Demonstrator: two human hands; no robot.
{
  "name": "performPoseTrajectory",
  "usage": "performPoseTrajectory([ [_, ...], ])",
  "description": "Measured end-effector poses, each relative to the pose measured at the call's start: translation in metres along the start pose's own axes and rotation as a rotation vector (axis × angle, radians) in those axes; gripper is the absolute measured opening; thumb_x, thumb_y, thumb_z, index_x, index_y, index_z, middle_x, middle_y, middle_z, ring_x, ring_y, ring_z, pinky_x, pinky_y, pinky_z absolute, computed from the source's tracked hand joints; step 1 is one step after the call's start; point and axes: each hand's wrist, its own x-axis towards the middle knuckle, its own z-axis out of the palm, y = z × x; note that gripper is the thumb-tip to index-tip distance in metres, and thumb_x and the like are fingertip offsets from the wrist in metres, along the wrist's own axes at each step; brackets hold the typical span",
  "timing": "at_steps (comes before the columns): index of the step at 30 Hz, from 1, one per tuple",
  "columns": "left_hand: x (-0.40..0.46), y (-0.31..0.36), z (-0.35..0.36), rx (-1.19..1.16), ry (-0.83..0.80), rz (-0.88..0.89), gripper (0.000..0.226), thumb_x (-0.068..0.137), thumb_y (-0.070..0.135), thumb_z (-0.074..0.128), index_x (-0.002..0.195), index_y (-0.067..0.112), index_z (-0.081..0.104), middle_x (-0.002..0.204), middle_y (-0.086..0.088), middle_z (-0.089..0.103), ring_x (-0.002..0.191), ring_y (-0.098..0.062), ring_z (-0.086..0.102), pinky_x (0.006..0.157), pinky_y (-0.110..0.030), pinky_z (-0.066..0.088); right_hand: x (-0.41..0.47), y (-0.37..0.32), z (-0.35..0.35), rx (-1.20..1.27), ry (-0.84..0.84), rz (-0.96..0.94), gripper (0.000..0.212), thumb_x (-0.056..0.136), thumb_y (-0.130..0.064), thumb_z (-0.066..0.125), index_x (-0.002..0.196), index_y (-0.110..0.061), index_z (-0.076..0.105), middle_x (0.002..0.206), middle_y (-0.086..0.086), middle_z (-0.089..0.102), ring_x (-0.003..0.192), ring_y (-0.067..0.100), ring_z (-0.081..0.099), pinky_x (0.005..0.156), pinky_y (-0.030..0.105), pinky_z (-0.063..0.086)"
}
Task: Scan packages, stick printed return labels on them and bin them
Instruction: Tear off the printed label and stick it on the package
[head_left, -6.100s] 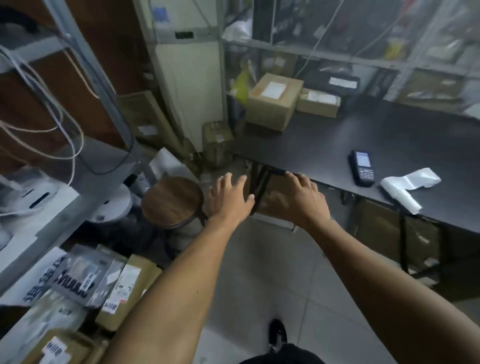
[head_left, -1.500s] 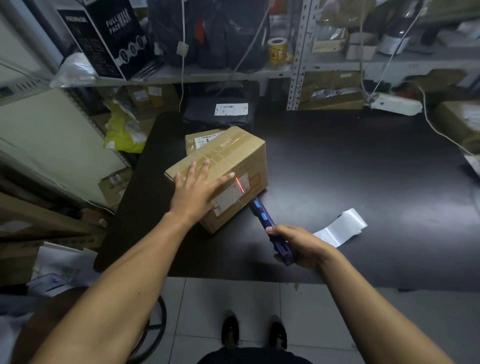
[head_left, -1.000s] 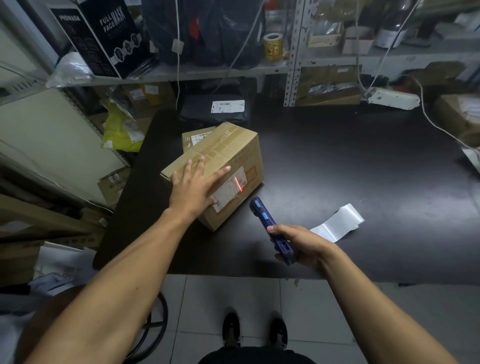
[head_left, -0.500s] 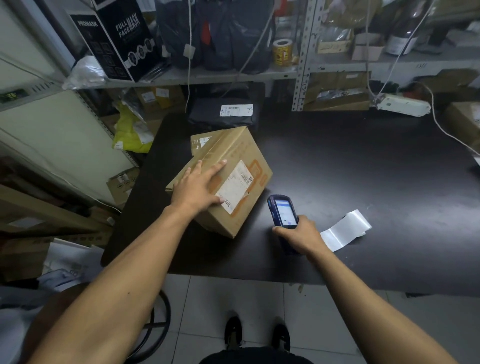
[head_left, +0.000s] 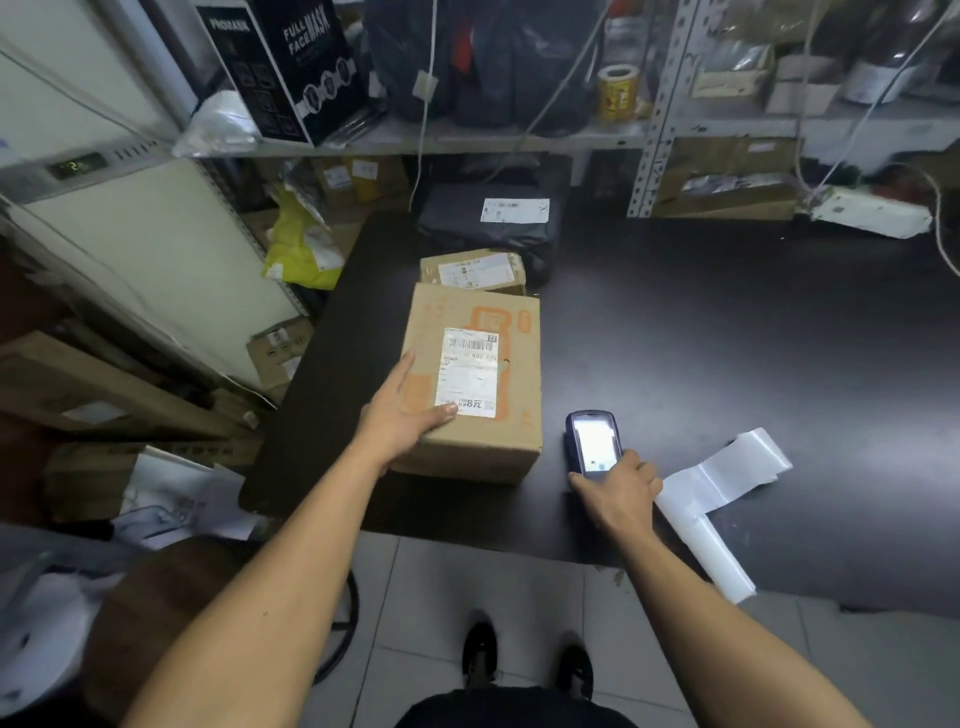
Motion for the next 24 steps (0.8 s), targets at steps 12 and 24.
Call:
performPoseTrajectory([
  [12, -0.001, -0.035, 0.008, -0.105, -0.063, -0.038, 0.102, 0.076, 0.047, 0.082, 0.153, 0.045, 0.016, 0.153, 0.003, 0.040, 0.140, -0.022, 0.038, 0.114, -0.043, 0.034, -0.004, 0.002, 0.020, -0.085, 0.059, 0.049, 0.079, 0.081, -0.044, 0.075, 0.135, 0.000, 0.037, 0.135, 0.024, 0.040, 0.125, 0.040, 0.035, 0.103, 0.042, 0.031],
  [24, 0.003, 0.057, 0.057, 0.577, -0.024, 0.621, 0.057, 0.093, 0.054, 0.053, 0.145, 0.032, 0.045, 0.155, -0.002, 0.036, 0.148, -0.022, 0.016, 0.122, -0.040, 0.010, -0.003, 0.001, -0.026, 0.024, 0.289, -0.136, 0.060, 0.093, -0.030, 0.063, 0.143, -0.003, 0.043, 0.141, 0.021, 0.045, 0.132, 0.037, 0.036, 0.110, 0.042, 0.028],
])
